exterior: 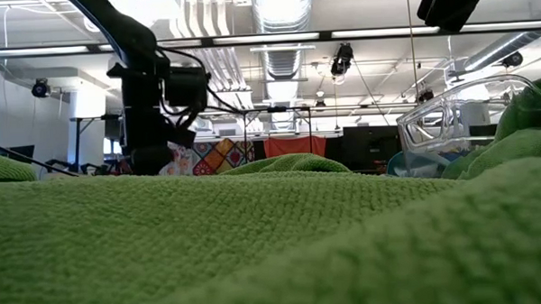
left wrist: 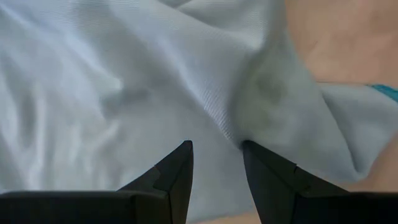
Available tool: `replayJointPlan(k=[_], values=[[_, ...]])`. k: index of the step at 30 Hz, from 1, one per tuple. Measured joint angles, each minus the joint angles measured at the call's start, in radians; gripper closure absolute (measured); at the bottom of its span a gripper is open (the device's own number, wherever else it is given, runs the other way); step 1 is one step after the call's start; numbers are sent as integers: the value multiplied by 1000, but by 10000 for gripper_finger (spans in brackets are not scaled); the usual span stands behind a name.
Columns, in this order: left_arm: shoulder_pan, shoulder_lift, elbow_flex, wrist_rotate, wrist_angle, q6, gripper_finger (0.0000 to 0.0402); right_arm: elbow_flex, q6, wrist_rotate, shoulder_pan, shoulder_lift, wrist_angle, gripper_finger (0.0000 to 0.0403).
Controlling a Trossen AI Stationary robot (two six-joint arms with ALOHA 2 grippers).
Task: Sort microfiber towel by color & place in baskets
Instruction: Put the blue microfiber cloth into the bottom transparent bin
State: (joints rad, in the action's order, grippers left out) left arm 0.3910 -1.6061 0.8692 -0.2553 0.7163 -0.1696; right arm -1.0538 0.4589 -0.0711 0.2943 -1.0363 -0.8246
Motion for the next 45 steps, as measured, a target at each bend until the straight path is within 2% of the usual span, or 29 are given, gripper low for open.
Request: replayJointPlan(k=[8, 14, 17, 23, 29, 36, 45], values=[[0, -64, 4, 32, -30, 1, 274, 0, 0, 0, 0, 0, -1, 305], [0, -56, 2, 35, -35, -1, 280, 0, 0, 0, 0, 0, -1, 305], [0, -51, 1, 41, -37, -7, 304, 0, 0, 0, 0, 0, -1, 305], [0, -50, 0, 94, -41, -22, 392, 0, 0, 0, 0, 0, -1, 305], [0, -50, 8, 106, -40, -49, 400, 0, 0, 0, 0, 0, -1, 305], [-9, -34, 129, 200, 3, -35, 401, 1, -7, 0, 0, -1, 0, 305], [-46, 8, 342, 211, 129, -6, 401, 1, -7, -3, 0, -1, 0, 305]])
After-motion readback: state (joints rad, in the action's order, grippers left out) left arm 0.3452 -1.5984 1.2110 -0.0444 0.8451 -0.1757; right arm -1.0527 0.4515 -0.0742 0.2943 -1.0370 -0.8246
